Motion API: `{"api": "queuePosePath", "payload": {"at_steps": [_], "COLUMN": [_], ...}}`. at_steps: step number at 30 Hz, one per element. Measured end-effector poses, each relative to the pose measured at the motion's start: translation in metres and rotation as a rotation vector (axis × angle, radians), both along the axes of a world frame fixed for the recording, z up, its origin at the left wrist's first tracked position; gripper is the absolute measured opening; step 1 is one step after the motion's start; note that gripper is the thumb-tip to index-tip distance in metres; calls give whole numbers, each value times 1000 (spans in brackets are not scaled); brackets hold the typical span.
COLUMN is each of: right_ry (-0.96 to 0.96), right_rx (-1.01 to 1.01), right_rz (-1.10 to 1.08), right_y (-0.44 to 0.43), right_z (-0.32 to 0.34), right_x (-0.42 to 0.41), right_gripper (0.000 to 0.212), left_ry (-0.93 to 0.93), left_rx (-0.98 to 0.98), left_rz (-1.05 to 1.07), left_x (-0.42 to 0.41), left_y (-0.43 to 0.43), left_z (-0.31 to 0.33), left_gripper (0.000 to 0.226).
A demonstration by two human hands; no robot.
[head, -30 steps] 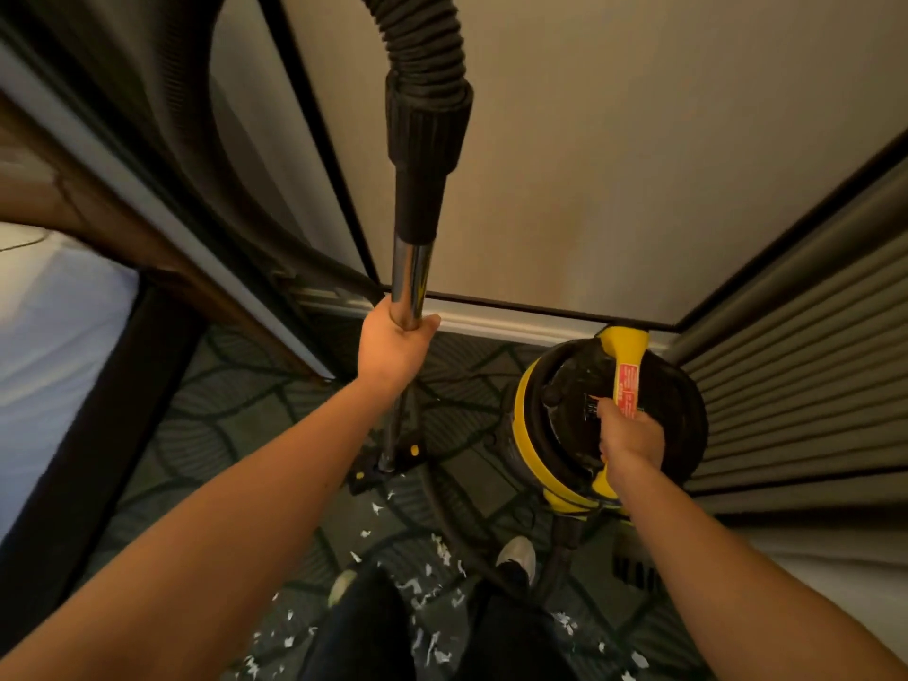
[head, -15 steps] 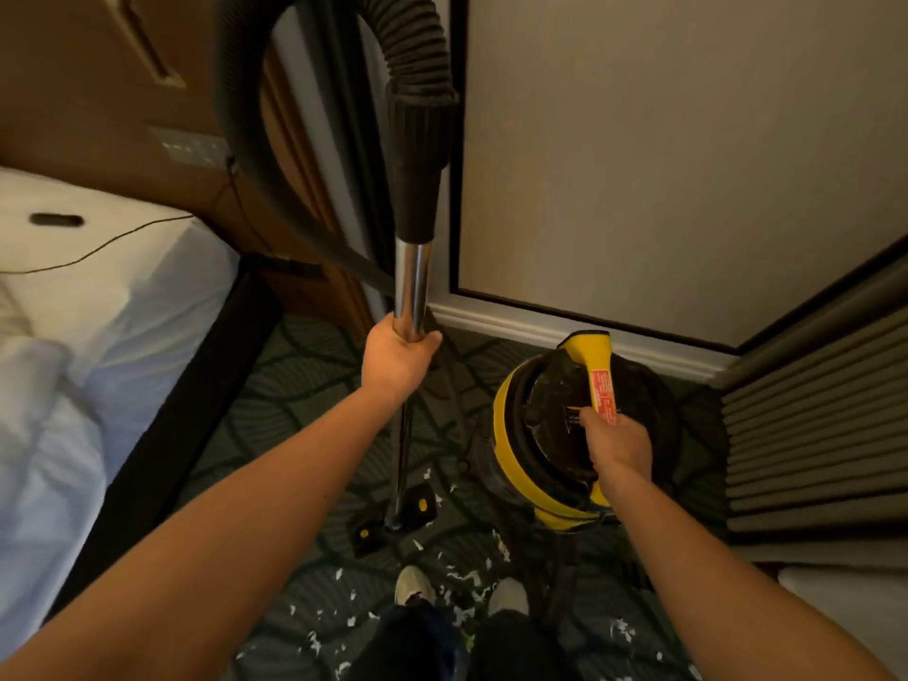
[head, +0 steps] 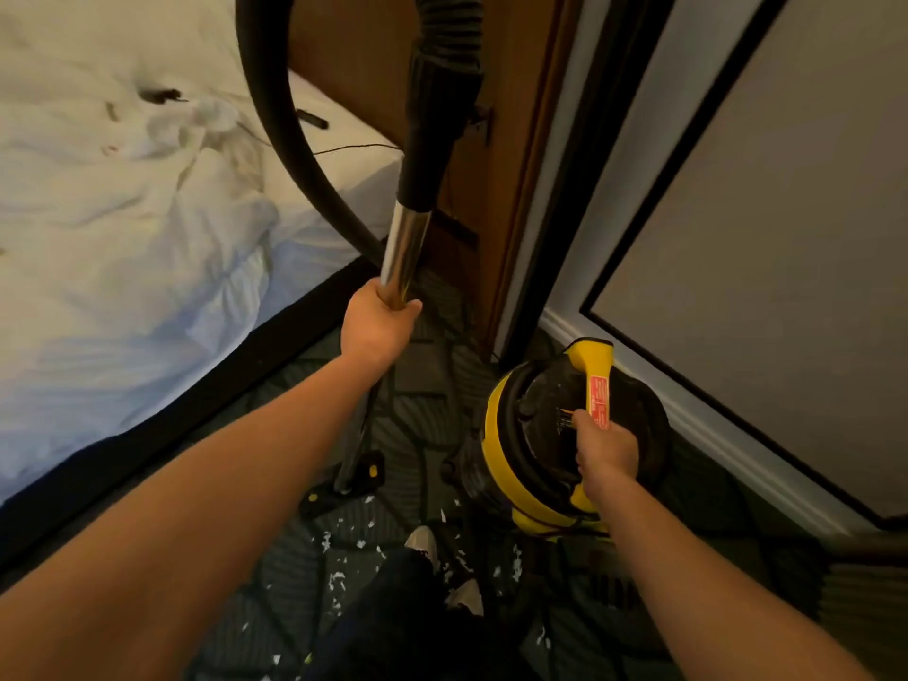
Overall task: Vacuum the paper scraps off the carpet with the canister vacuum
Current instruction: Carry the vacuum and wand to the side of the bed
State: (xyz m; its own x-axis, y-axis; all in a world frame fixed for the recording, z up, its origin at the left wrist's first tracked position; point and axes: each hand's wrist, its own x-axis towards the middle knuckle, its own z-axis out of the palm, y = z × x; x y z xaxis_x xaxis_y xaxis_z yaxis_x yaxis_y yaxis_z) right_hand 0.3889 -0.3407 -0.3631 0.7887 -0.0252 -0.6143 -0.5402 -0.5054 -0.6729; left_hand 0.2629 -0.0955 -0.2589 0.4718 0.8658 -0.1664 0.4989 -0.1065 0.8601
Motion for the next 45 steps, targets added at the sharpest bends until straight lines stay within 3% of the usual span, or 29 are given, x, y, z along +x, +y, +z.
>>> {"api": "queuePosePath", "payload": {"at_steps": [11,19,29,37,45], "right_ry": [-10,-25,-76,-76,58], "right_rx": [-29,-47,-91,-92,-60], "right_rz": [183,211,393,484,529], "right_y": [83,198,346,444,531], "right_z": [-1,-12,-33,-56,-114], "right_x": [-15,-9,8,54,94], "right_gripper": [38,30,14,19,34], "left_ry": [43,69,89,136,160], "left_rx": [-9,-102,-211,-198,-206], "left_rz": [270,391,415,456,551], "left_x": [-75,-87,-75,-48,-2], "left_y": [60,161,272,313,344], "left_z": [-17,-41,-87,-123,-152], "left_gripper": [21,27,32,26,20]}}
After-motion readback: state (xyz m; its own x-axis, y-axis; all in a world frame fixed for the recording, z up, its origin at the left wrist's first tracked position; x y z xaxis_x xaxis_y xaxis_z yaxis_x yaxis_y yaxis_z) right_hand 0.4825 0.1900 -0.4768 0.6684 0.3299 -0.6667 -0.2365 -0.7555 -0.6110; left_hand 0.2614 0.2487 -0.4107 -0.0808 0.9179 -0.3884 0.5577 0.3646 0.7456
